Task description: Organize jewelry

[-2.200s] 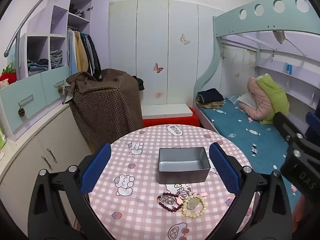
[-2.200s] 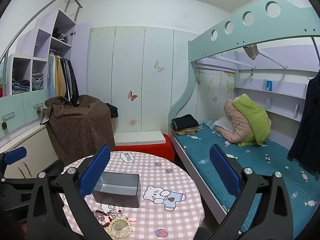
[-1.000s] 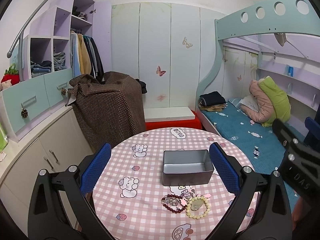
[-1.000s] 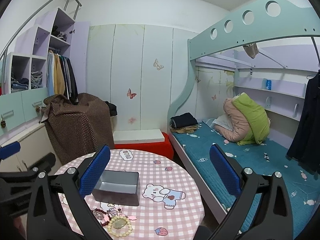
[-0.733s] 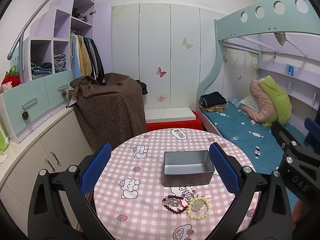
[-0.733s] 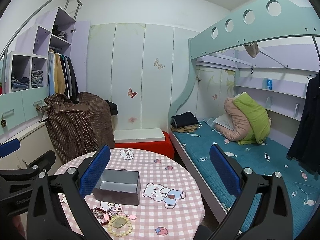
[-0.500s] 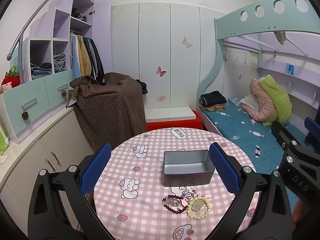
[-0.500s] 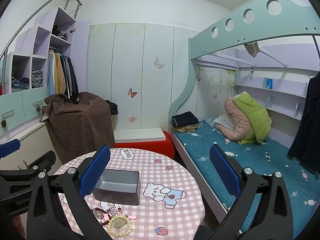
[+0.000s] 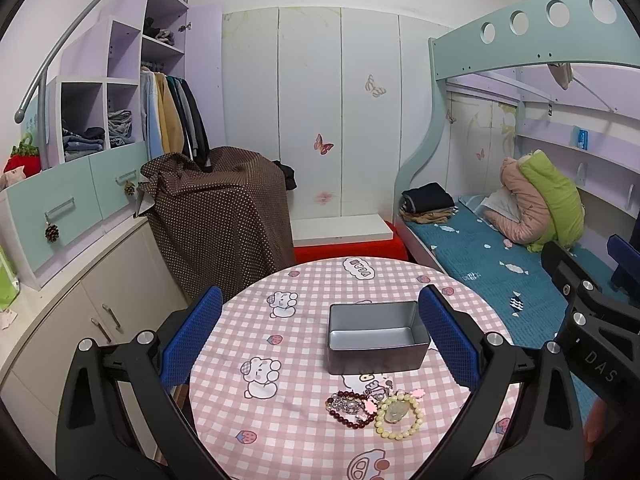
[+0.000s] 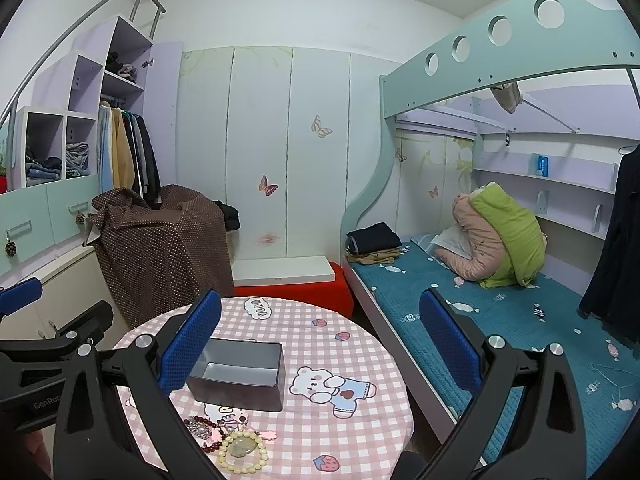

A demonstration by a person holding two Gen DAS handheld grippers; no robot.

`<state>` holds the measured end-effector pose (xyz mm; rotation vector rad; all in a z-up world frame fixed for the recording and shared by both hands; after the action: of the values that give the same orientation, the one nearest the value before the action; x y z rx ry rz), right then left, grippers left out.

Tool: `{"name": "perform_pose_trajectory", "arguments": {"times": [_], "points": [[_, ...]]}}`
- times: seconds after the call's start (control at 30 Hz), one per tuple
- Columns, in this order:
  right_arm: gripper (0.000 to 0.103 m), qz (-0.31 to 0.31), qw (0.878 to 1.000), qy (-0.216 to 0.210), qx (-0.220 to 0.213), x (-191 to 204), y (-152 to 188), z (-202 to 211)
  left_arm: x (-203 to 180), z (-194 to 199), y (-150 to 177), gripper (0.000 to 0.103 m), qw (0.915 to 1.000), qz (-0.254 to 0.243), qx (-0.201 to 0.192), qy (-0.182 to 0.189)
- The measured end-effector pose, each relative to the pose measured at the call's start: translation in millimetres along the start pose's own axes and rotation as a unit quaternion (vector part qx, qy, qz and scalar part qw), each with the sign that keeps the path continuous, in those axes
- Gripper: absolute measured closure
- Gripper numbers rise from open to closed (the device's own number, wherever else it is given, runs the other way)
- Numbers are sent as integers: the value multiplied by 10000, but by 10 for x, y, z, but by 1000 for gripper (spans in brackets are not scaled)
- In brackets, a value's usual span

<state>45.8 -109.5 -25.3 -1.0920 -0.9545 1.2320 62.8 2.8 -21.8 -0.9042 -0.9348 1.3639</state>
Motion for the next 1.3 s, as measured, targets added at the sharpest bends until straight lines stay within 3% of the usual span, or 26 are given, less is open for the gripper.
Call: {"name": "perform_pose_trajectory", "arguments": {"times": [0.9,1.3], "points": [[7,12,10000,-64,13,25,-11,-5,21,-5,34,5,10000,55,25,4],[7,21,9992,-182,342,61,127,-167,55,-155,150,5,9994,-19,305,154]]}}
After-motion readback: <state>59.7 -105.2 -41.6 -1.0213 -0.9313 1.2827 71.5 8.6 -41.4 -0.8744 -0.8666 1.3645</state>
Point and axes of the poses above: each gripper's, at about its wrist camera, not at the fingertips, and z roughly against the way its jaws point, x to its left, y to its underside, the point moved 8 cm from there along -z, roughly the way its jaws point, and after that the axes turned 2 degrees about z, right-handed, at the moved point
